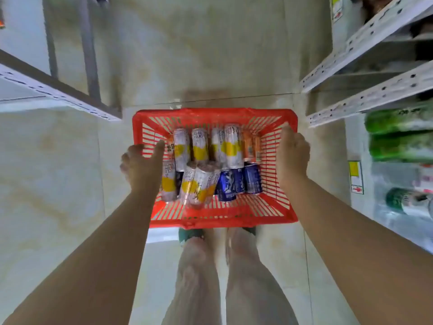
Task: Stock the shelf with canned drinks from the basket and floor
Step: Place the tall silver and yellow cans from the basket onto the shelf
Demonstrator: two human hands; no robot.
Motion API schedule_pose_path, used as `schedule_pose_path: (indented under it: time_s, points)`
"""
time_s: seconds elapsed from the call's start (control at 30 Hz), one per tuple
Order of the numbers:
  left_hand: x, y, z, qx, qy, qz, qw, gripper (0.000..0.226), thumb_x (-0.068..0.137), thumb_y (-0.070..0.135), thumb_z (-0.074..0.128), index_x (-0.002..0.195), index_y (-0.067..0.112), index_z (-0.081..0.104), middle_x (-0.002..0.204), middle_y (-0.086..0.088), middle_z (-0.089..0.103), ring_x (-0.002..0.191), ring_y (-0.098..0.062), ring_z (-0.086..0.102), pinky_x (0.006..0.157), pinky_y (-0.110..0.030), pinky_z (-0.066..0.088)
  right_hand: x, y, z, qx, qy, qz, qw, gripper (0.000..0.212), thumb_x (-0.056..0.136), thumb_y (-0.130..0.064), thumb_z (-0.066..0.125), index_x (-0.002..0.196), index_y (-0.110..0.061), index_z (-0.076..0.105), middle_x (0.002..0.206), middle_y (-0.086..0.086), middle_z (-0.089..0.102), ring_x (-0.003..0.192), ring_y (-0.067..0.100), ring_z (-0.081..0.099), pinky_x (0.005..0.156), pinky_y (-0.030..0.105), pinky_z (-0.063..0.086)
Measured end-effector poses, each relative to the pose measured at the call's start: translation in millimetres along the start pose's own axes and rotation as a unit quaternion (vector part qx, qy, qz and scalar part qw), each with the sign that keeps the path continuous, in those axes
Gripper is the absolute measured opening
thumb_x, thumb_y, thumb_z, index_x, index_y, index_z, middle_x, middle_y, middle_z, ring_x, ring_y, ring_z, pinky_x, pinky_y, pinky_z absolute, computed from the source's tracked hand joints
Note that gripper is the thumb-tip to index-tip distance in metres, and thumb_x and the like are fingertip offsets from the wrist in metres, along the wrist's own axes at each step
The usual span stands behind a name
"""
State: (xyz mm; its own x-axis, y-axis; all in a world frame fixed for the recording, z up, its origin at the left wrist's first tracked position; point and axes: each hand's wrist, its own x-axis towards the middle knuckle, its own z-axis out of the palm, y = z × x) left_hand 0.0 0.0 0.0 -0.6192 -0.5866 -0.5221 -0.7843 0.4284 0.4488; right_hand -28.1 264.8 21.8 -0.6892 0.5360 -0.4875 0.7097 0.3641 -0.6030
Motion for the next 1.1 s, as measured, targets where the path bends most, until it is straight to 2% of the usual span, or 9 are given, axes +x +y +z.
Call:
schedule_pose_path:
  time_s: [0.03, 0.1, 0.17, 0.3, 0.37, 0.43, 0.6, 0.87, 1.1]
  points:
    - [9.5, -5.9, 8.0, 0.009, 0.012, -0.027, 1.0, 0.08, 0.08, 0.068, 0.05, 0.137, 0.014, 0.039, 0.141, -0.012, 0.04, 0.133, -0.033, 0.033, 0.11, -0.053, 0.028, 9.9, 8.8, 6.3, -0.059, 0.025, 0.024, 0.998, 0.057, 0.099, -0.057, 0.029, 0.11, -0.012, 0.061, 0.12, 0.019, 0.061, 0.108, 0.035, 0.057, 0.094, 0.05, 0.047]
    - [29.7, -18.8, 23.1, 0.016, 0.01, -0.094, 0.995, 0.1, 0.075, 0.078, 0.045, 0.148, 0.014, 0.019, 0.153, -0.012, 0.025, 0.141, -0.036, 0.021, 0.112, -0.058, 0.021, 31.9, 30.8, 18.2, -0.152, 0.055, 0.092, 0.983, 0.075, 0.093, -0.069, 0.023, 0.14, -0.014, 0.044, 0.147, 0.013, 0.043, 0.133, 0.034, 0.041, 0.11, 0.057, 0.032]
    - [48.4, -36.7, 33.2, 0.018, 0.006, -0.131, 0.991, 0.108, 0.067, 0.087, 0.035, 0.145, 0.013, 0.024, 0.146, -0.016, 0.036, 0.132, -0.041, 0.037, 0.106, -0.06, 0.031, 46.1, 49.2, 26.4, -0.168, 0.044, 0.151, 0.973, 0.085, 0.09, -0.074, 0.018, 0.145, -0.011, 0.036, 0.15, 0.015, 0.039, 0.136, 0.036, 0.039, 0.112, 0.059, 0.029]
    - [70.1, -66.6, 34.6, 0.08, 0.03, -0.102, 0.991, 0.091, 0.075, 0.084, 0.019, 0.116, 0.01, 0.052, 0.109, -0.015, 0.064, 0.094, -0.038, 0.064, 0.085, -0.055, 0.052, 62.6, 73.1, 21.2, -0.205, 0.041, 0.176, 0.962, 0.075, 0.096, -0.067, 0.02, 0.132, -0.007, 0.047, 0.129, 0.019, 0.056, 0.114, 0.036, 0.057, 0.1, 0.05, 0.046]
    - [70.8, -68.5, 33.0, 0.085, 0.022, -0.093, 0.992, 0.074, 0.086, 0.073, 0.024, 0.114, 0.01, 0.052, 0.102, -0.011, 0.066, 0.086, -0.036, 0.066, 0.079, -0.051, 0.054, 69.2, 77.0, 10.3, -0.205, -0.028, 0.17, 0.963, 0.07, 0.098, -0.064, 0.015, 0.123, -0.011, 0.051, 0.104, 0.014, 0.065, 0.088, 0.03, 0.066, 0.087, 0.043, 0.052]
    - [68.6, -66.8, 31.1, 0.091, 0.007, -0.082, 0.992, 0.059, 0.094, 0.061, 0.028, 0.115, 0.01, 0.05, 0.101, -0.01, 0.066, 0.084, -0.035, 0.067, 0.079, -0.05, 0.055, 73.3, 80.7, 1.5, -0.19, -0.07, 0.167, 0.965, 0.065, 0.098, -0.063, 0.015, 0.114, -0.014, 0.054, 0.085, 0.009, 0.063, 0.072, 0.024, 0.064, 0.079, 0.039, 0.053]
    - [65.5, -61.5, 18.1, 0.104, -0.018, -0.045, 0.993, 0.045, 0.1, 0.048, 0.027, 0.11, 0.012, 0.053, 0.098, -0.008, 0.066, 0.078, -0.03, 0.064, 0.076, -0.044, 0.052, 72.8, 74.5, -12.1, -0.147, -0.104, 0.15, 0.972, 0.062, 0.095, -0.067, 0.03, 0.1, -0.015, 0.064, 0.09, 0.007, 0.072, 0.078, 0.025, 0.071, 0.085, 0.043, 0.057]
    - [36.7, -22.1, -36.0, 0.069, -0.045, -0.056, 0.995, 0.047, 0.098, 0.05, 0.029, 0.096, 0.014, 0.059, 0.092, -0.011, 0.067, 0.078, -0.034, 0.065, 0.084, -0.049, 0.052, 64.5, 27.8, -53.7, -0.088, -0.07, 0.153, 0.982, 0.059, 0.081, -0.071, 0.048, 0.087, -0.016, 0.07, 0.082, 0.007, 0.075, 0.078, 0.028, 0.073, 0.086, 0.049, 0.056]
    - [-12.5, 59.1, -124.0, -0.006, -0.027, -0.029, 0.999, 0.055, 0.09, 0.064, 0.038, 0.091, 0.014, 0.063, 0.085, -0.009, 0.066, 0.072, -0.032, 0.065, 0.078, -0.046, 0.052, 26.8, -57.7, -129.7, -0.031, -0.041, 0.142, 0.989, 0.054, 0.081, -0.064, 0.057, 0.083, -0.011, 0.068, 0.08, 0.009, 0.074, 0.074, 0.029, 0.072, 0.081, 0.044, 0.058]
